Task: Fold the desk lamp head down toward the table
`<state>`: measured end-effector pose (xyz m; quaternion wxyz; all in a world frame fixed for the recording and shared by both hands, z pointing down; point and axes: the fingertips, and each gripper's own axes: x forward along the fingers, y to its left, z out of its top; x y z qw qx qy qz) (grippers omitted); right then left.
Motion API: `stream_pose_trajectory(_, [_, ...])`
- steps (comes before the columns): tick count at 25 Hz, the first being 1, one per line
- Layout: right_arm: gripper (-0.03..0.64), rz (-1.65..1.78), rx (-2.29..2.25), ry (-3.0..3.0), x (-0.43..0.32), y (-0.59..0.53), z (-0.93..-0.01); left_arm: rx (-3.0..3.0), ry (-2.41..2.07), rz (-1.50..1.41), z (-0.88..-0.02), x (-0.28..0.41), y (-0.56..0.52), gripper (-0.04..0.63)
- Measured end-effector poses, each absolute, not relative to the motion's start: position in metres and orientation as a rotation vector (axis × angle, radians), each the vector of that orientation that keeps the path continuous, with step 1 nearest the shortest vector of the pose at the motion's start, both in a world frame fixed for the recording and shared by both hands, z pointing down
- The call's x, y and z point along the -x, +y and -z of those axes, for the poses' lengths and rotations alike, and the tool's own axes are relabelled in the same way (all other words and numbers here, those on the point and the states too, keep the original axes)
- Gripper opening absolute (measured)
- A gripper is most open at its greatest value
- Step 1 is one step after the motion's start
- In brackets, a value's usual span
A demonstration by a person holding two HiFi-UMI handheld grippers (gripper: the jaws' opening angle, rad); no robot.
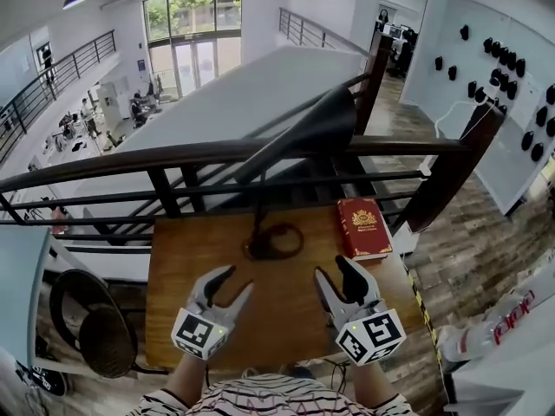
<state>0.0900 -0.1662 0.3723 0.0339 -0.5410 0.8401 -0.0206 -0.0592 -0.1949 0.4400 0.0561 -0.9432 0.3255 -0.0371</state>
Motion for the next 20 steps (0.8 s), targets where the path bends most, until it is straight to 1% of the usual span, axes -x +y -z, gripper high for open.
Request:
stream_pose_trajectory(7, [0.184, -0.089, 1.586, 2.648, -0.127, -0.217, -0.336, 2.802, 1.067, 0.169, -0.442, 0.028, -0.236, 0.179])
stream_pose_trajectory(16, [0.183, -0.419, 1.553, 2.663, -0.156, -0.267, -0.265, 2.731, 1.105, 0.203, -0.433, 0.002, -0.278, 0.183])
stream_pose_trajectory(20, [0.181, -0.572, 1.546, 2.649, -0.160, -0.284, -0.232, 2.713, 1.121, 0.228, -0.433, -0.001, -0.300, 0.202])
